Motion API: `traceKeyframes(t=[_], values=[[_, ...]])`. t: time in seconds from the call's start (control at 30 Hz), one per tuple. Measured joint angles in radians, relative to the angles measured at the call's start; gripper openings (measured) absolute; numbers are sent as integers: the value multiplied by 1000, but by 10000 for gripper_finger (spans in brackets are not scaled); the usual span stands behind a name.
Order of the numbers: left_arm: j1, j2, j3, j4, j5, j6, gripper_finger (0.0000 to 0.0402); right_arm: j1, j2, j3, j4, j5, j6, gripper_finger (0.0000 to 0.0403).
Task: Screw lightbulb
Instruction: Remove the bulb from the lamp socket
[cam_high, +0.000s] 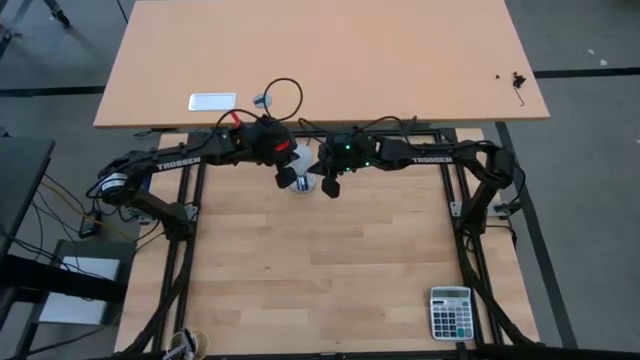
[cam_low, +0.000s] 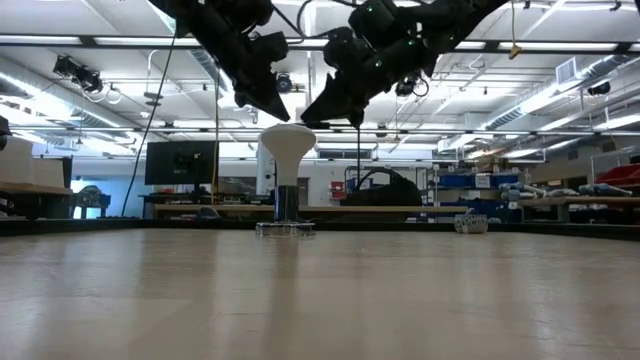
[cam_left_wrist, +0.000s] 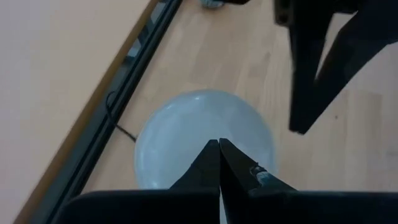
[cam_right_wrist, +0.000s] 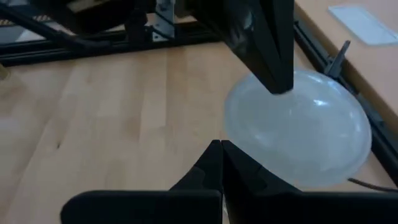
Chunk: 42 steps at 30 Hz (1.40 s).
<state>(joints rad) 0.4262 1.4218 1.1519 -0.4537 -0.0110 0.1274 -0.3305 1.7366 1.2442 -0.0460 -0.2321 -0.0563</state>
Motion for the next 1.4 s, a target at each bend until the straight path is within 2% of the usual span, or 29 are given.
traceKeyframes(t=[0.4, 0.63, 0.8, 0.9, 0.97, 1.03, 1.17, 1.4], values=[[0, -1, 3, -59, -9, -4, 0, -47, 30, -1, 5, 28, 20, 9], [-3, -2, 3, -64, -1, -5, 0, -108, 29, -1, 16, 112, 56, 9], [-3, -2, 3, -66, -1, -4, 0, -135, -9, -1, -14, 28, 50, 9], [-3, -2, 3, -66, -2, -4, 0, -108, -24, 0, -4, -77, 30, 9], [-3, -1, 3, -66, -2, -3, 0, -80, -23, 0, -6, -109, 19, 9], [-3, -1, 3, -65, -3, -3, 0, -51, -22, 0, 0, -99, 2, 9], [-3, -1, 3, -65, -3, -3, 0, -20, -22, 0, 16, -16, -16, 9], [-3, -1, 3, -65, -3, -3, 0, -38, 8, -2, 10, -6, -18, 9]])
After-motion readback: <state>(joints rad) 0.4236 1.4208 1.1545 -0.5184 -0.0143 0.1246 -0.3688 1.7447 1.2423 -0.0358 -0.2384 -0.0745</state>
